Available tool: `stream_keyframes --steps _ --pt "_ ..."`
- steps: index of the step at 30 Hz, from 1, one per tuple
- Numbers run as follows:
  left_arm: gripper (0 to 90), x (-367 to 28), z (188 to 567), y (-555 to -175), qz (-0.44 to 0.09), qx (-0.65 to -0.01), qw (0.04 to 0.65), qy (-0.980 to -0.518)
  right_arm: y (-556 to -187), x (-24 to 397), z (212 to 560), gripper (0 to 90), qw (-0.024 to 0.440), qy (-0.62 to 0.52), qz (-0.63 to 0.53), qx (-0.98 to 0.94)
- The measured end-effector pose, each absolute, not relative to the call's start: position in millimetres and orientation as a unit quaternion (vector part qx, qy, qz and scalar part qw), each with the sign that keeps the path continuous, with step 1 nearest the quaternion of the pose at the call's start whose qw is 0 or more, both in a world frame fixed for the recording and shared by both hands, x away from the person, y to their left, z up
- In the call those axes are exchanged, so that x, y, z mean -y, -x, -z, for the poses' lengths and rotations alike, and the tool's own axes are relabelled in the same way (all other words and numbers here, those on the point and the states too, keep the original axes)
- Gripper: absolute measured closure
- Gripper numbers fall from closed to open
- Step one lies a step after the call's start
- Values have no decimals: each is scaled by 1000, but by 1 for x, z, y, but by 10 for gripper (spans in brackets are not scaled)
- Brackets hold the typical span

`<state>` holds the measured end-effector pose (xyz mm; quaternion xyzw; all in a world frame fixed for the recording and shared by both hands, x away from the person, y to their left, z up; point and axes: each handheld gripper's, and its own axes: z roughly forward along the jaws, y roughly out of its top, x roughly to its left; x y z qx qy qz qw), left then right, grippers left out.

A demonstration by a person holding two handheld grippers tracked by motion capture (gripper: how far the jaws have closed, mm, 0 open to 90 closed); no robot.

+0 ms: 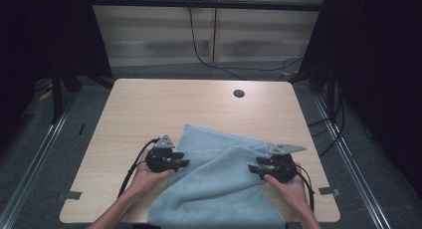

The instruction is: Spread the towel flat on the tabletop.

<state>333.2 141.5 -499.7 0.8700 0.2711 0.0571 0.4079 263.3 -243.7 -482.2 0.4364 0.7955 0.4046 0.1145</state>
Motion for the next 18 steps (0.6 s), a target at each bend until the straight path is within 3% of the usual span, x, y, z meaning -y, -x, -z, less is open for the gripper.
stream_keyframes --steps 3,6,10,18 --pt "776 -148 500 -331 -89 -251 391 -881 -274 237 494 509 109 -437 -381 -807" --pt "830 -159 498 -330 -81 -265 388 -879 -275 232 499 595 110 -431 -374 -814" --pt "836 -183 498 -320 -66 -301 395 -865 -265 231 495 823 114 -420 -376 -818" --pt "820 -204 496 -276 -13 -277 404 -872 -204 232 473 838 89 -388 -411 -820"
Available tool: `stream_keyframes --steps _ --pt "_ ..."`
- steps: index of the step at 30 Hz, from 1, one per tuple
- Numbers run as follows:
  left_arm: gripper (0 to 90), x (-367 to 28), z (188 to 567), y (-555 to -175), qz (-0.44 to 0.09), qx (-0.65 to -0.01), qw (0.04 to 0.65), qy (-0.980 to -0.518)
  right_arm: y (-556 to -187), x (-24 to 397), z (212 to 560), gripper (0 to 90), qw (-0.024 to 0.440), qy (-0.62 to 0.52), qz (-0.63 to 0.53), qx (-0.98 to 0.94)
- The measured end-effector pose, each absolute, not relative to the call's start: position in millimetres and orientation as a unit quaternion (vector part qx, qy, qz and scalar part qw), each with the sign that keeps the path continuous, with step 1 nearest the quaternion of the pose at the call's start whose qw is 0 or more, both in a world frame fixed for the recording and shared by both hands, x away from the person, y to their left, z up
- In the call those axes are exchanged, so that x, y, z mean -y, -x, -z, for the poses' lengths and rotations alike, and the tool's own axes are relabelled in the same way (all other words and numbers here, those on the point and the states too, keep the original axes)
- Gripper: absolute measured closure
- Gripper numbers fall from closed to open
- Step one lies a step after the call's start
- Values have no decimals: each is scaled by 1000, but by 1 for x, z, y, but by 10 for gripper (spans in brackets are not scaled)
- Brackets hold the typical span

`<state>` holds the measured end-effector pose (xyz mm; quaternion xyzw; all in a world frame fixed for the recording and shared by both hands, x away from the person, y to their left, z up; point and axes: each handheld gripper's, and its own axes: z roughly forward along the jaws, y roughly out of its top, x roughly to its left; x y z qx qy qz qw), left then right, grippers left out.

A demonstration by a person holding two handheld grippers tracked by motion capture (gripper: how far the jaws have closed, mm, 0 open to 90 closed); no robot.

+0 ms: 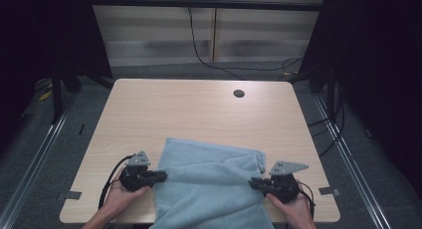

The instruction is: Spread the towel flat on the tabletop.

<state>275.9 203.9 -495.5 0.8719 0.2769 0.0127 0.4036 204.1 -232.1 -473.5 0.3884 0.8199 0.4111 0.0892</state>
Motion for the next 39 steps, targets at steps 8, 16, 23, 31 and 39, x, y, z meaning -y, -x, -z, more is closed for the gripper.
stream_keyframes --steps 8,16,23,31,39 --pt "688 -208 487 -258 27 -263 440 -858 -167 242 475 711 69 -395 -422 -813" --pt "644 -205 486 -314 -1 -308 454 -836 -237 273 467 699 133 -450 -416 -779" --pt "521 -198 502 -330 -22 -339 426 -839 -264 269 494 591 138 -466 -356 -798" --pt "454 -197 506 -324 -35 -322 422 -846 -261 269 501 513 148 -464 -351 -800" --pt "806 -191 503 -309 -36 -279 405 -870 -255 261 502 827 143 -438 -360 -811"
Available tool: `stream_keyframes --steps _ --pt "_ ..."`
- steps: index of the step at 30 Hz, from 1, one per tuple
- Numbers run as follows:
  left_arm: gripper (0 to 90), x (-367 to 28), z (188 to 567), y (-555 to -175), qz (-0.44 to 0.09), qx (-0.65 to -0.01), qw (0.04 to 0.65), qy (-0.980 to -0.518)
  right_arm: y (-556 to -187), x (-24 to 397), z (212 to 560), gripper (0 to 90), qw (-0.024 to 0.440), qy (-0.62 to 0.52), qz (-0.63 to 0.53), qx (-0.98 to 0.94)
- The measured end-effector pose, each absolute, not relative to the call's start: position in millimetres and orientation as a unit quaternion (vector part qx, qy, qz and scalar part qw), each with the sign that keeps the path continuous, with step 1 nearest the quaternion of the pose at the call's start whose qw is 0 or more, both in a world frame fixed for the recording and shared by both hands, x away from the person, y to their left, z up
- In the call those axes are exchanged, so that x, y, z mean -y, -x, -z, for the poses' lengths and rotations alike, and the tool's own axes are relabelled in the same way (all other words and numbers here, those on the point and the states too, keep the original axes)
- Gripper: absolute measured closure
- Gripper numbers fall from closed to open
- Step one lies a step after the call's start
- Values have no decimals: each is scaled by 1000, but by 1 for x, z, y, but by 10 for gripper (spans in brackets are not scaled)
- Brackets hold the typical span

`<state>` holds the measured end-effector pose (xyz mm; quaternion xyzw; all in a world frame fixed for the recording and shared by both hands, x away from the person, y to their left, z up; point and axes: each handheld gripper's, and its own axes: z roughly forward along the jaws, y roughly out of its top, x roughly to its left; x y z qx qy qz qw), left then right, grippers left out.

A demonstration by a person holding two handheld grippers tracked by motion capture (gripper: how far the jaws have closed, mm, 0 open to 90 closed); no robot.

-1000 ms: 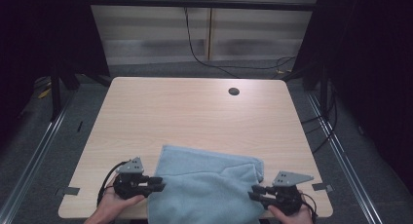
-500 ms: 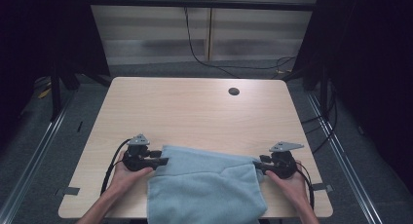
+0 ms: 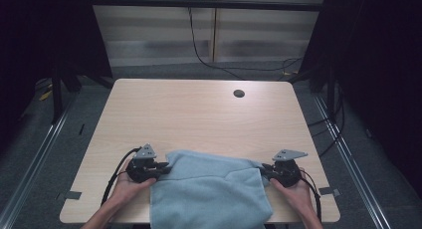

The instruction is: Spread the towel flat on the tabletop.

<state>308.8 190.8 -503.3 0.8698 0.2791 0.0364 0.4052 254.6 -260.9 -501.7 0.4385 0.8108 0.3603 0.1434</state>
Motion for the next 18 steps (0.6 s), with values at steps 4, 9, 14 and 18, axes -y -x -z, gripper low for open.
stream_keyframes --steps 4,9,14,18 --pt "849 -195 500 -313 -24 -294 419 -859 -260 264 497 850 114 -451 -400 -790" --pt "854 -206 473 -327 -37 -309 467 -827 -275 271 461 854 129 -448 -464 -753" --pt "854 -212 436 -340 -65 -308 497 -809 -304 266 413 854 162 -434 -498 -733" --pt "854 -220 414 -358 -94 -323 509 -792 -331 263 384 854 178 -429 -515 -721"
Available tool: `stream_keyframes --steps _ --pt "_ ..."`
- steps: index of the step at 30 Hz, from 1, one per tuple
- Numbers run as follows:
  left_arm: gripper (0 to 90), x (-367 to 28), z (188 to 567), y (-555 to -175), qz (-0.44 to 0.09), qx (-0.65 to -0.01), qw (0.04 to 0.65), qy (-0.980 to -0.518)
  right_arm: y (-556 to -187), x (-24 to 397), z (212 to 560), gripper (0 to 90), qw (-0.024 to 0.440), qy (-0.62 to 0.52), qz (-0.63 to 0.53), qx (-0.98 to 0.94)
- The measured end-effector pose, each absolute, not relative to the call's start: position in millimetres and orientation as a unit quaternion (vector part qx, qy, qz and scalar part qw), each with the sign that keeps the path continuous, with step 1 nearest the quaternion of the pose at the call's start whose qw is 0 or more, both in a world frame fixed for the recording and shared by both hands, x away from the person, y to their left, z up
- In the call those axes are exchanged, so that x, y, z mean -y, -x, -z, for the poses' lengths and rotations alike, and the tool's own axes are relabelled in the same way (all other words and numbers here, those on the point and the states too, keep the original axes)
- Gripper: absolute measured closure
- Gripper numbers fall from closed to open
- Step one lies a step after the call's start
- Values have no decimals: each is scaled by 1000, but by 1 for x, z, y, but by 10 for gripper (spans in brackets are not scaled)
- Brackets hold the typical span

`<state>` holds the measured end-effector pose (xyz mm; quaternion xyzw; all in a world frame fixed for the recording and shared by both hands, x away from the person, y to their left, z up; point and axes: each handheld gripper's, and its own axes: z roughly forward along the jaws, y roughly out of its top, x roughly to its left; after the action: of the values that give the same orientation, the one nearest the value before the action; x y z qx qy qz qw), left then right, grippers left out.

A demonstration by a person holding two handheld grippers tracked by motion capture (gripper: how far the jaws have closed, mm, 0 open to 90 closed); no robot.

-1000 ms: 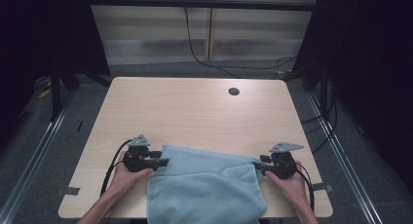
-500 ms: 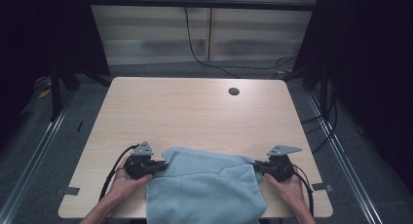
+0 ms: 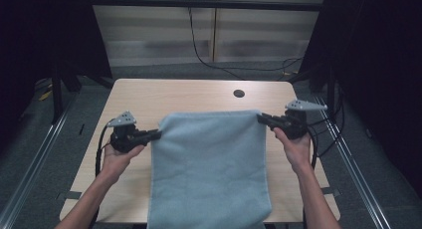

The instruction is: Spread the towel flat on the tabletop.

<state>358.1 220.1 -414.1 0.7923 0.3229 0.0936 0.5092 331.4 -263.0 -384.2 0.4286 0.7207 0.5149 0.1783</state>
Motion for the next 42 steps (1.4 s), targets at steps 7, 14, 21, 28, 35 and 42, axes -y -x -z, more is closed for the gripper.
stream_keyframes --steps 7,14,21,28,35,42 --pt "853 -228 401 -399 -120 -368 521 -761 -384 250 371 854 185 -440 -502 -721" --pt "699 -231 423 -418 -121 -415 493 -755 -412 246 398 662 177 -486 -466 -718" --pt "654 -240 439 -400 -102 -404 484 -769 -386 259 410 644 155 -478 -478 -721" --pt "611 -232 457 -368 -74 -375 480 -789 -349 260 427 629 137 -458 -461 -748" --pt "584 -228 472 -335 -42 -347 470 -810 -308 243 462 601 93 -434 -456 -771" --pt "563 -228 488 -324 -41 -334 457 -823 -285 236 485 549 69 -421 -431 -795"
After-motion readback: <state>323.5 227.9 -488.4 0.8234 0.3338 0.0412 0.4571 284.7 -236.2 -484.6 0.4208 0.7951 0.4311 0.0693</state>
